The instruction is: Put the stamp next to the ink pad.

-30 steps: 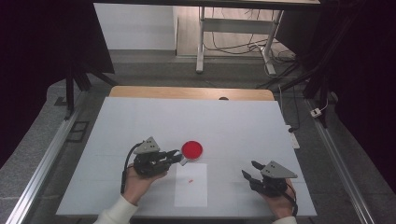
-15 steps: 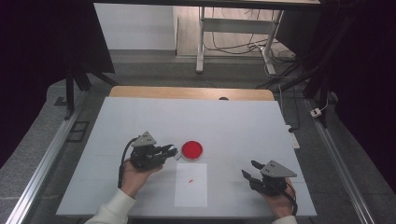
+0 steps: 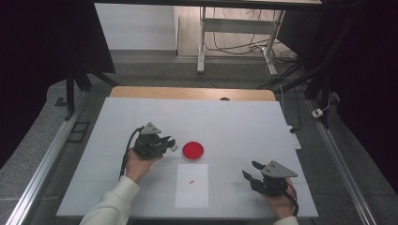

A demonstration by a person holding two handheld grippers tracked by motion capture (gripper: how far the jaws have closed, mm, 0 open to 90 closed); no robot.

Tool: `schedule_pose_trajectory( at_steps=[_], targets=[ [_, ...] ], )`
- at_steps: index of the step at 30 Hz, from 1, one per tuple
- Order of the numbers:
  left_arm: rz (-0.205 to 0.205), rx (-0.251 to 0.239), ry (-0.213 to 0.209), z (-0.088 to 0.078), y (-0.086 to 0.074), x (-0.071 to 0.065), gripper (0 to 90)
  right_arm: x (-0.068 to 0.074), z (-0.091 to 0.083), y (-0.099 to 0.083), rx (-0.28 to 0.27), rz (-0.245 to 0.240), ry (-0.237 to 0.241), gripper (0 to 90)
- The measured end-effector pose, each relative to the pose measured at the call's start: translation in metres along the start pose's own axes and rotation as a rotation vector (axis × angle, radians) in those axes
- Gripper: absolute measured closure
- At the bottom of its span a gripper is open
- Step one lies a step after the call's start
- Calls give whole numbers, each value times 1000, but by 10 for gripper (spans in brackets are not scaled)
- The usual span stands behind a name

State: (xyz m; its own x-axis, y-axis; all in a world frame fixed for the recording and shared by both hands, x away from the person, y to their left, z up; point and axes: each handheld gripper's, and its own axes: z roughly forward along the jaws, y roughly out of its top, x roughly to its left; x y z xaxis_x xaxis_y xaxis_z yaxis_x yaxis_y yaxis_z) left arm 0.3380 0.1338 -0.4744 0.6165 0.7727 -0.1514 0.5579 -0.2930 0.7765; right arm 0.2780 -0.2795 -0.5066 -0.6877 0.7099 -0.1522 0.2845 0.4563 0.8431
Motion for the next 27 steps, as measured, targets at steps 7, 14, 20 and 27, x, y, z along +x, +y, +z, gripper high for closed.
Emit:
schedule_pose_trajectory(
  at_steps=[7,14,20,27],
  targets=[
    [9,34,46,15,4,5,756,0,1,-1,1,4,2,460],
    [-6,49,76,24,3,12,755,0,1,-1,8,3,2,458],
    [-16,63,89,32,1,16,755,0,2,-1,11,3,1,457],
    [0,70,82,43,2,12,755,0,2,-1,11,3,6,455]
  ],
)
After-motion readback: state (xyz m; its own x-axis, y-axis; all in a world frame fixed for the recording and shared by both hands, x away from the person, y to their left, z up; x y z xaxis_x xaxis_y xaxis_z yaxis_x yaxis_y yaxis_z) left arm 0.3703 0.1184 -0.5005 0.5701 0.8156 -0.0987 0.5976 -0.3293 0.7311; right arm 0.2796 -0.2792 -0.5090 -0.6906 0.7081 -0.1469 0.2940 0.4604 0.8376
